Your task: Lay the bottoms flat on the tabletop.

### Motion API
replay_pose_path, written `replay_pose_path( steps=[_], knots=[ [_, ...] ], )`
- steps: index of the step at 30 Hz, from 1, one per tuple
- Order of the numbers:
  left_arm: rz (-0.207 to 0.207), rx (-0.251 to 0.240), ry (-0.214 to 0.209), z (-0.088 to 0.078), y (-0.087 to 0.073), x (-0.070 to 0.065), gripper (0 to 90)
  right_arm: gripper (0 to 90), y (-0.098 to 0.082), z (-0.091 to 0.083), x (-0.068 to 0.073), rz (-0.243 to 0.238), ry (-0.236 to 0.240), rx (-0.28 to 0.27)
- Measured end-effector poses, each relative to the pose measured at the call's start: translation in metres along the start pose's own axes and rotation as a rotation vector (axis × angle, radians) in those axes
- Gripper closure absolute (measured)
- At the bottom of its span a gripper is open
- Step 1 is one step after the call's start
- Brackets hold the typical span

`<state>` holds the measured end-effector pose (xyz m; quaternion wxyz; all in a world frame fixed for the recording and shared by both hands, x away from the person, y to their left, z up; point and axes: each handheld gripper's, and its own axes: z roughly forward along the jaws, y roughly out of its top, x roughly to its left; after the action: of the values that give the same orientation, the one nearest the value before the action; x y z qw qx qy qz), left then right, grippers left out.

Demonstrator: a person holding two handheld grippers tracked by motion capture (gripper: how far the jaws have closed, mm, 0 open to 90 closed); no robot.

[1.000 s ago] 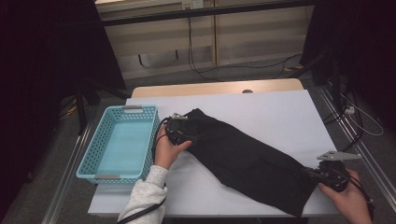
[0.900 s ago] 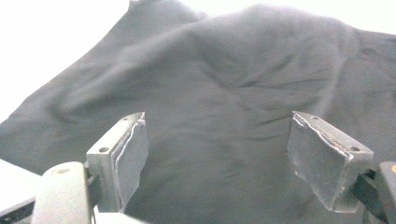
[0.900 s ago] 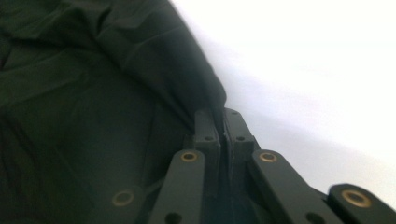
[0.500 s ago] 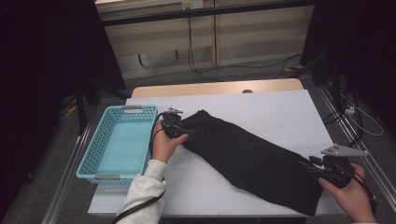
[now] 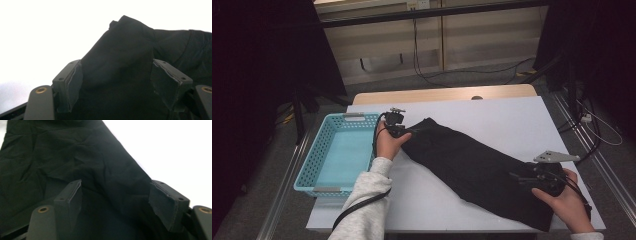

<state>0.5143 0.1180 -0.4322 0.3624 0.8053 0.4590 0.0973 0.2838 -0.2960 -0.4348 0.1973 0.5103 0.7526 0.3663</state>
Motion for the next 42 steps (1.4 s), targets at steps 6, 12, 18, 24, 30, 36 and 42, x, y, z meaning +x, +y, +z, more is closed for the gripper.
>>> replay_pose_path(
  steps=[6, 12, 18, 24, 30, 36, 42],
  knots=[
    [-0.006, 0.010, 0.001, 0.007, 0.003, 0.003, 25.5, 21.8, 0.001, 0.003, 0.003, -0.001, 0.014, -0.007],
    [-0.013, 0.037, 0.005, 0.014, 0.001, 0.006, 23.5, 20.1, -0.001, 0.006, 0.001, 0.005, 0.015, -0.007],
    [-0.002, 0.040, 0.026, 0.018, -0.002, 0.009, 19.1, 19.7, 0.000, 0.006, 0.004, -0.005, 0.032, -0.015],
    [-0.001, 0.037, 0.069, 0.025, -0.006, 0.012, 14.3, 19.4, -0.001, 0.007, 0.005, -0.011, 0.033, -0.011],
    [0.021, 0.061, 0.075, 0.027, -0.006, 0.009, 11.2, 19.4, -0.001, 0.006, 0.005, -0.014, 0.037, -0.016],
    [0.050, 0.089, 0.080, 0.025, -0.007, 0.002, 16.4, 19.4, -0.001, 0.005, 0.003, -0.015, 0.037, -0.018],
    [0.054, 0.123, 0.063, 0.020, -0.006, -0.006, 32.3, 19.4, 0.001, 0.005, 0.004, -0.022, 0.039, -0.022]
  ],
)
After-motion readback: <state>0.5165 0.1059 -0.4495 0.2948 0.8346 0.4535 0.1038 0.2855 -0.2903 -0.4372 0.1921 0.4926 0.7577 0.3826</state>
